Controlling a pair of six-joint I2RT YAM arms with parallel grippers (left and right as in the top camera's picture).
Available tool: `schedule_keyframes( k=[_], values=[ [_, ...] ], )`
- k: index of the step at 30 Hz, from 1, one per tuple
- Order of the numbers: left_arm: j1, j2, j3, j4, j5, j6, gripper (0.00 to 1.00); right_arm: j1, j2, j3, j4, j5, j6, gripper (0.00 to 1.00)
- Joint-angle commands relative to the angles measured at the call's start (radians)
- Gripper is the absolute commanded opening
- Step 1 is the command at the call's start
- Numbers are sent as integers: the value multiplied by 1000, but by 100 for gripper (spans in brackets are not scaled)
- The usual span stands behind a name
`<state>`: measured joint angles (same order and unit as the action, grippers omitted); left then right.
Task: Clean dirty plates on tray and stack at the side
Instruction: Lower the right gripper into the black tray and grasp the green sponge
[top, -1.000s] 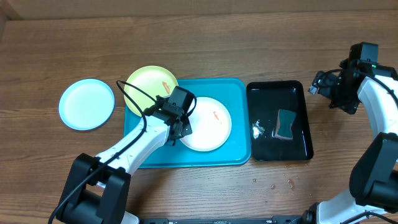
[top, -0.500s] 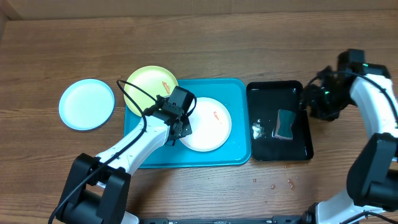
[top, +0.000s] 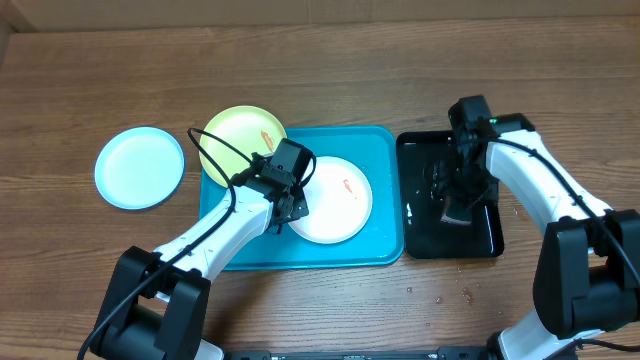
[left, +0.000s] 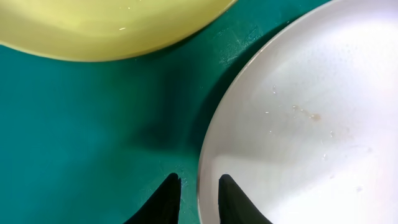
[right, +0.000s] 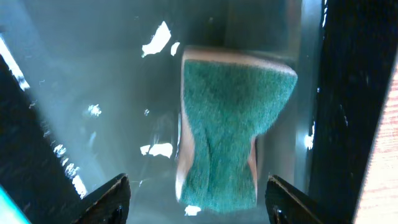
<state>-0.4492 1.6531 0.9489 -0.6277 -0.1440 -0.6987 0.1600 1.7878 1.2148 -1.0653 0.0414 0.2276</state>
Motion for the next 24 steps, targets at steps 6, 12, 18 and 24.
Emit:
schedule_keyframes(
  k=[6,12,18,24],
  values=[
    [5,-19,15,0,-16,26,23,-5,-11,-71,123,55,35,64],
    [5,-19,15,-1,-16,26,23,-5,-11,-104,164,56,35,64],
    [5,-19,15,-2,-16,26,23,-5,-11,-108,193,62,36,65],
    [5,-19,15,-3,-11,26,25,-7,-11,-105,190,63,36,65]
  ],
)
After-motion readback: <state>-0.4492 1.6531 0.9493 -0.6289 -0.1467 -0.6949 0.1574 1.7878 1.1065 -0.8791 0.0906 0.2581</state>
